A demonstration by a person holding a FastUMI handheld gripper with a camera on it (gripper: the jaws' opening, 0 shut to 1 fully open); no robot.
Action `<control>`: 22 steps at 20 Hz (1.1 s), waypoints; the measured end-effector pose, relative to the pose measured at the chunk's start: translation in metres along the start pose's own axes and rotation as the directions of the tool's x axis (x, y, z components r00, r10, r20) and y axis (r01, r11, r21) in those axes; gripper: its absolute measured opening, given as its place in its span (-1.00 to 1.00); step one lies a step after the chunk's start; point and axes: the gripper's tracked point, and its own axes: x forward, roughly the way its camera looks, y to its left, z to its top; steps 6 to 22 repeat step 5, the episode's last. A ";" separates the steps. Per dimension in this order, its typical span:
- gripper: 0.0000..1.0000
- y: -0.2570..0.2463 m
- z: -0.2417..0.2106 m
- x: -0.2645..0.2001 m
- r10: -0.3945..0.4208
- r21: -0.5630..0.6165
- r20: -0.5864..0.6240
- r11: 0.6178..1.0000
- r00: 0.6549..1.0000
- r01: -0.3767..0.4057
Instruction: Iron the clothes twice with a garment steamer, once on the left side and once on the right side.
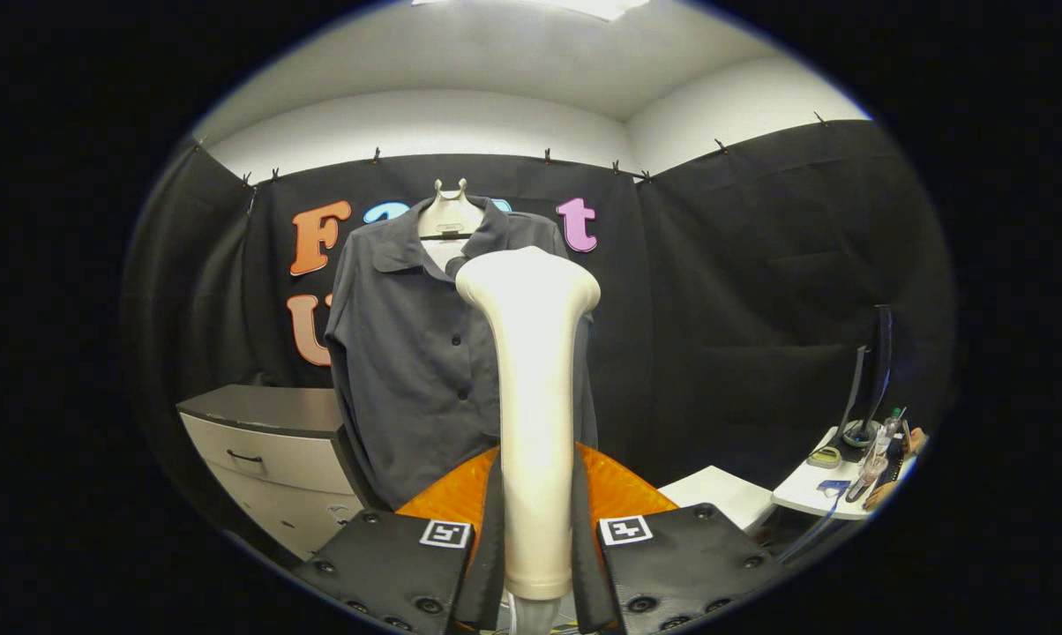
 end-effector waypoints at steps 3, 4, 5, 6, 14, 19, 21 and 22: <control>-0.22 0.004 -0.003 0.005 0.012 0.003 -0.008 1.000 1.000 -0.012; -0.22 0.004 -0.002 0.006 0.011 0.000 -0.006 1.000 1.000 -0.011; -0.22 0.005 -0.002 0.008 0.008 -0.003 -0.005 1.000 1.000 -0.008; -0.22 0.005 -0.002 0.008 0.008 -0.003 -0.005 1.000 1.000 -0.008; -0.22 0.005 -0.002 0.008 0.008 -0.003 -0.005 1.000 1.000 -0.008; -0.22 0.005 -0.002 0.008 0.008 -0.003 -0.005 1.000 1.000 -0.008; -0.22 0.005 -0.002 0.008 0.008 -0.003 -0.005 1.000 1.000 -0.008; -0.22 0.005 -0.002 0.008 0.008 -0.003 -0.005 1.000 1.000 -0.008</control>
